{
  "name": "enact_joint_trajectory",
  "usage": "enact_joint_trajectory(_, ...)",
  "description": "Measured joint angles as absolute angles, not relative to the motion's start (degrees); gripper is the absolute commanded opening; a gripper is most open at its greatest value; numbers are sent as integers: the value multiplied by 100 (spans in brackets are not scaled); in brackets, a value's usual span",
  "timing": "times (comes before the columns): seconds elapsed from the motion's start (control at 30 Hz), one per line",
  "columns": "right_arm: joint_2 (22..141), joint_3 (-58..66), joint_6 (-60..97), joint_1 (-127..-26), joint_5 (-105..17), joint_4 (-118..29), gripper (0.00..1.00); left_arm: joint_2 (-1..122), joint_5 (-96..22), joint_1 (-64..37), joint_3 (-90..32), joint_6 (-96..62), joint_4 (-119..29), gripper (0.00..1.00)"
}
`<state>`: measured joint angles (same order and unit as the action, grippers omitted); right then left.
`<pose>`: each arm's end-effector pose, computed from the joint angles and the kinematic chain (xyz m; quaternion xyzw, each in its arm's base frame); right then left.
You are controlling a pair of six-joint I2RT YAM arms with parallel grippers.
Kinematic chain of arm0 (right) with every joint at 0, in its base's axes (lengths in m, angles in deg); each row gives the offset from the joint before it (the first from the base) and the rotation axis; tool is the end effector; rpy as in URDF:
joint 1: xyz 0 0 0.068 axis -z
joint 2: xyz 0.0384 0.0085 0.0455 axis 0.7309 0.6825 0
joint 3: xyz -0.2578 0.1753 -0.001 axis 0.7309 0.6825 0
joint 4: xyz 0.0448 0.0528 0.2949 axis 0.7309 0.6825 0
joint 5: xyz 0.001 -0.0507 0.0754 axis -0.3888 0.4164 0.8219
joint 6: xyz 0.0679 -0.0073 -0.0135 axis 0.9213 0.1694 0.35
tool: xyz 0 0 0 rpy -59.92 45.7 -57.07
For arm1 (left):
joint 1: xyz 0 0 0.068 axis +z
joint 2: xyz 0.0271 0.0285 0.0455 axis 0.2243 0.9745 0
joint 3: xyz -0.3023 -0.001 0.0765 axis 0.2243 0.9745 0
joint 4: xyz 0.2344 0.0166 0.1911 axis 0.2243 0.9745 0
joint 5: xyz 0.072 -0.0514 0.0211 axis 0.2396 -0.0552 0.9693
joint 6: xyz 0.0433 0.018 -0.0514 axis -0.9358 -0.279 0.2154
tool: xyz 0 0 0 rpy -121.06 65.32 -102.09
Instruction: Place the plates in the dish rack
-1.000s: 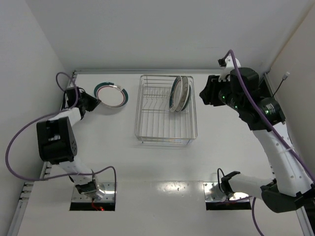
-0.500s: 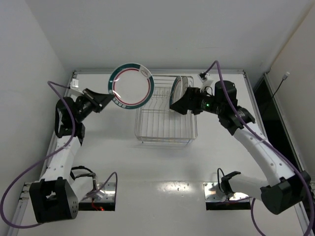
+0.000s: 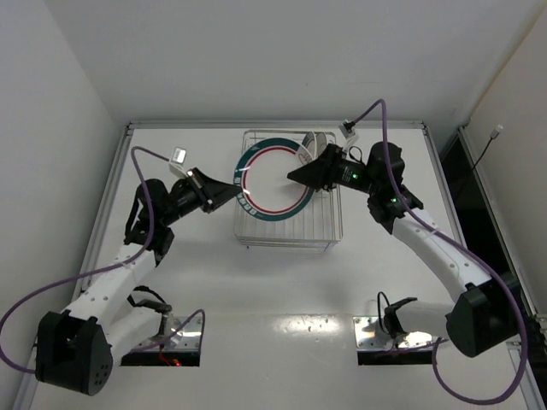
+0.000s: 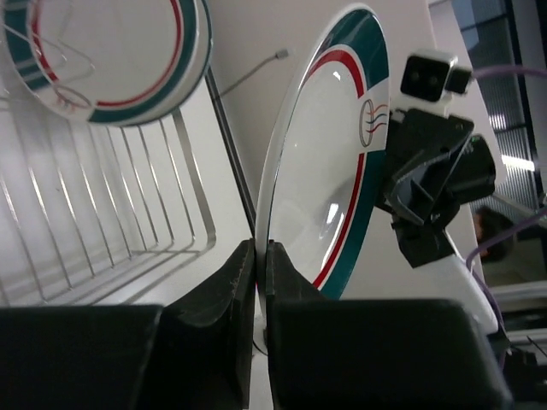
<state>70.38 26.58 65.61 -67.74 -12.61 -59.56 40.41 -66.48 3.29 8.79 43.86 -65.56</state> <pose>0.2941 0.1501 0.3663 -0.0282 0.7192 0.5890 0.3674 0.2462 -0.0772 0.3218 -0.1427 0.6819 -0.6162 0.3674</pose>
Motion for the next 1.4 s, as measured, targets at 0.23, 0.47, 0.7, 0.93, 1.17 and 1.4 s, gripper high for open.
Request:
enact_joint_trajectory(0.23, 7432, 2409, 6375, -6581, -1538, -5102, 0, 4388, -6477, -189, 112, 3772, -5896, 77)
enact_joint_trajectory(0.47, 7180, 803, 5011, -7078, -4648, -2859, 0, 4482, -4657, -45, -2166, 1730, -2755, 84)
enact_joint_trajectory(0.7, 8455, -990, 4072, -7615, -7105, -2081, 0, 4412, -2687, -16, -2181, 603, -1354, 84)
enact_joint_trajectory(0.93, 10319, -2091, 3503, -7760, -8052, -1281, 0, 4185, -1898, 235, -1108, 150, -1024, 84)
enact_joint_trajectory(1.17, 10881, -2373, 3376, -7788, -8344, -890, 0, 3523, -1485, 305, -537, -230, -1037, 87)
enact_joint_trajectory(1.4, 11375, -2952, 3385, -7871, -8559, -741, 0, 3051, -1400, 305, -491, -355, -1295, 88)
